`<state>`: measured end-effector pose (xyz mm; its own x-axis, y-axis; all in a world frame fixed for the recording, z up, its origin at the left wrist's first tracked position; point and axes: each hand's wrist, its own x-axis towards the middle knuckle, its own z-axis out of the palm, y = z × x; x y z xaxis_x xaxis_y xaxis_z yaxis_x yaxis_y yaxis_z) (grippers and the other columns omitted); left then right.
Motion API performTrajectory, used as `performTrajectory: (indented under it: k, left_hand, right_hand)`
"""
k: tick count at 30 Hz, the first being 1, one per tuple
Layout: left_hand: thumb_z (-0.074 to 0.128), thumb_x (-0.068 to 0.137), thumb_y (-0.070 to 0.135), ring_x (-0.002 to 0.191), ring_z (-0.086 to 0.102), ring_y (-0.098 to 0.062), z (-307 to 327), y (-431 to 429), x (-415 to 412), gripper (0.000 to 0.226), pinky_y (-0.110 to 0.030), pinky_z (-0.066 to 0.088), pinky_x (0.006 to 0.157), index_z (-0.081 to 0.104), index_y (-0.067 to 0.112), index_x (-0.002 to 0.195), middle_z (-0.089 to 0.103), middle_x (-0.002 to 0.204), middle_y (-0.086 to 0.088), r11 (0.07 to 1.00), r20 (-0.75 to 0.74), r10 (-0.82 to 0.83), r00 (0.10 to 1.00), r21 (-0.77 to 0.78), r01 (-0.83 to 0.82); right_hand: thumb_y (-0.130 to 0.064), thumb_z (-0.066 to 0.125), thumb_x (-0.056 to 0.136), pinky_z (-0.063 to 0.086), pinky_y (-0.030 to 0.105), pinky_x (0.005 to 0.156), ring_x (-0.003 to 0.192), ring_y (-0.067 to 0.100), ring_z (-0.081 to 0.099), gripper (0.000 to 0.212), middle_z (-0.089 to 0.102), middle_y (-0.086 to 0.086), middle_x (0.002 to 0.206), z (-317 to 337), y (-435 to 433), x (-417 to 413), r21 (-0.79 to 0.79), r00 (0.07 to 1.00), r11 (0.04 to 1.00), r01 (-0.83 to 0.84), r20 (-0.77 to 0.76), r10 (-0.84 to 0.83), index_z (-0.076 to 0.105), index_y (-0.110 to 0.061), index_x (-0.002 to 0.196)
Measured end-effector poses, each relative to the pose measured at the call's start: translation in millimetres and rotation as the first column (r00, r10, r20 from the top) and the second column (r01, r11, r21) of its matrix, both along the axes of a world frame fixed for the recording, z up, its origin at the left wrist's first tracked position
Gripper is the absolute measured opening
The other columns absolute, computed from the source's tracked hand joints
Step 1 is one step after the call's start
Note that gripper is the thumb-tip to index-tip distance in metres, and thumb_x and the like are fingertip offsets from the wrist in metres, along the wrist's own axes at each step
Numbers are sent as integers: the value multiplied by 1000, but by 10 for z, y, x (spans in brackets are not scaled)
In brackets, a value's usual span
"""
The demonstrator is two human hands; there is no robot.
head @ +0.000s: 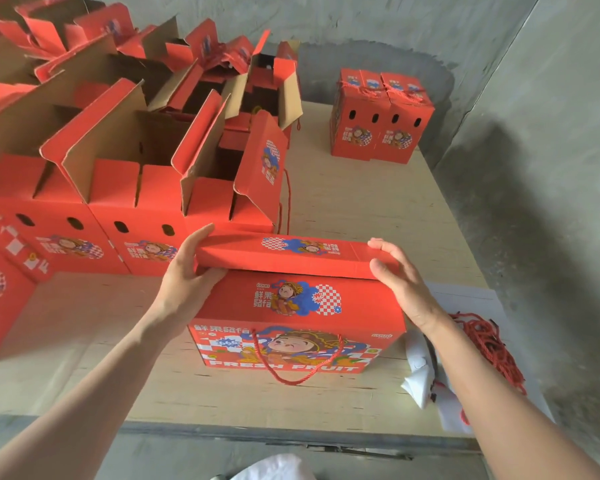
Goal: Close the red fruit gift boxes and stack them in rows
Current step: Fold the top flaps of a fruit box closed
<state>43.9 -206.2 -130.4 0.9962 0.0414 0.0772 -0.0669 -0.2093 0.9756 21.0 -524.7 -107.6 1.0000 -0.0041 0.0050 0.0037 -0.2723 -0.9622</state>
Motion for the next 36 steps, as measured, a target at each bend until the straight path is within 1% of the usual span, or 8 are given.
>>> performTrajectory:
  k: [3, 5, 7, 10, 18, 24, 32, 36]
  left_hand:
    - [80, 70, 15, 105, 59, -18, 62, 79, -2, 66, -34, 56, 76, 48, 51, 115, 52, 125, -1, 979, -118, -182, 976, -115, 169]
    - [82, 68, 32, 114, 54, -21, 128, 127, 89, 58, -43, 49, 92, 52, 43, 117, 51, 130, -2, 986, -113, -148, 982, 62, 156]
    - [75, 76, 34, 118, 48, -15, 183, 150, 195, 53, -39, 41, 100, 54, 31, 125, 50, 133, -1, 943, -19, -111, 994, 313, 111]
    - [68, 83, 26, 127, 42, -19, 177, 146, 246, 53, -31, 33, 105, 49, 33, 133, 44, 138, -4, 886, 23, -196, 980, 433, 167]
    - [65, 87, 26, 128, 32, -9, 133, 120, 182, 54, -25, 29, 97, 39, 44, 131, 32, 149, -5, 896, 38, -173, 984, 421, 141]
    - [66, 86, 26, 136, 32, -20, 153, 109, 186, 53, -25, 29, 98, 41, 43, 130, 31, 152, -4, 878, 14, -142, 990, 464, 119]
    - [48, 91, 41, 142, 20, -17, 190, 130, 158, 43, -32, 28, 107, 40, 43, 133, 19, 156, -1, 886, -110, -211, 971, 399, 237]
    - [37, 100, 31, 136, 16, -5, 191, 106, 135, 33, -33, 22, 112, 39, 47, 128, 16, 155, 1, 946, -131, -208, 969, 227, 234]
  right_hand:
    - [-17, 56, 91, 34, 25, 104, 116, 9, 48, 28, 55, 0, 126, -53, -1, 4, -102, 998, 995, 19, 61, -12, 54, -20, 118]
    - [-16, 57, 92, 31, 10, 101, 120, 3, 45, 28, 53, -7, 128, -62, -25, 6, -182, 995, 983, 0, 98, 18, 54, -20, 119]
    - [-19, 56, 92, 27, 5, 100, 120, -7, 42, 28, 50, -13, 128, -64, -47, 7, -238, 992, 971, -22, 118, 52, 55, -21, 120]
    - [-20, 55, 92, 25, 6, 102, 124, -10, 38, 28, 47, -14, 131, -73, -58, -6, -281, 986, 959, -41, 146, 85, 56, -25, 119]
    - [-7, 57, 91, 24, 4, 100, 129, 6, 39, 27, 49, -5, 129, -63, -22, -8, -280, 978, 960, -5, 197, 63, 60, -21, 114]
    - [-4, 59, 90, 22, -2, 95, 126, -11, 30, 32, 47, -3, 131, -50, -50, 10, -325, 976, 945, -22, 199, 91, 61, -10, 121]
    - [-9, 60, 90, 21, 8, 104, 134, -7, 25, 31, 41, 4, 144, 18, -32, -17, -381, 986, 924, -29, 142, 89, 60, -22, 119]
    - [-35, 51, 95, -7, 33, 115, 146, 14, -9, 44, 0, -7, 157, 92, 58, -59, -748, 955, 664, -11, 190, 230, 42, -37, 137]
